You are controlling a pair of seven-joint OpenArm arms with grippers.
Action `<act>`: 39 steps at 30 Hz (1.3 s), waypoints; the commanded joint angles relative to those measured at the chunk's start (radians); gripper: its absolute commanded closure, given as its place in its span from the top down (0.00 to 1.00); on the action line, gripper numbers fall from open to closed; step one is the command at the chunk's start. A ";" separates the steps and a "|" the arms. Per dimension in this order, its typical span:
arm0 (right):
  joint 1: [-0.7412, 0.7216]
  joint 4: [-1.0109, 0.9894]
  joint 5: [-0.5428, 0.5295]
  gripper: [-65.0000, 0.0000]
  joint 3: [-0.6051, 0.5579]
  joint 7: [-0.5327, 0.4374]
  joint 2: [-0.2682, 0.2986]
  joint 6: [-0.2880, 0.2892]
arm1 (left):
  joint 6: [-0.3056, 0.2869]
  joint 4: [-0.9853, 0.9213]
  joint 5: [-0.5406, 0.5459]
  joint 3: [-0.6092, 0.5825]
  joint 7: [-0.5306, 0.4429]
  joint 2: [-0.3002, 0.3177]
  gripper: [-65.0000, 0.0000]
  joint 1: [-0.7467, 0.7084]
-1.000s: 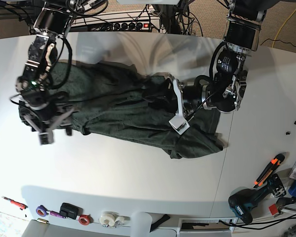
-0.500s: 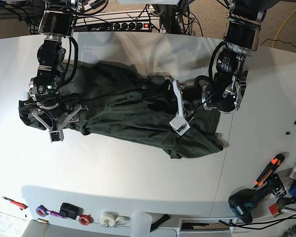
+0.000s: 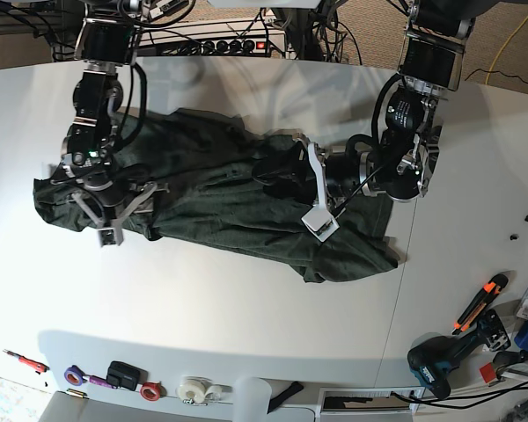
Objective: Layout the t-shirt on the table in an organized manner, then fold the t-shirt properly
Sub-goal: 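Move the right gripper onto the shirt's end and grasp it, then hold the shirt with the right gripper while the left gripper adjusts its grip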
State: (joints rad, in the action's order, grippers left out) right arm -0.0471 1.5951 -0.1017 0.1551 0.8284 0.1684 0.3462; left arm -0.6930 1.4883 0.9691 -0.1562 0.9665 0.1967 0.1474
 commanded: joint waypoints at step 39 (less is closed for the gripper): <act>-0.280 -0.045 0.019 0.00 0.003 -0.067 0.003 -0.052 | -0.005 0.018 -0.214 0.002 -0.003 0.172 0.59 0.032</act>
State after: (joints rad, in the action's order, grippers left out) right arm -0.2993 1.5360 -0.0788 0.1551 0.7918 0.1623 0.2985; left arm -0.6899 1.4883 0.7338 -0.1577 0.9840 0.3645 0.1631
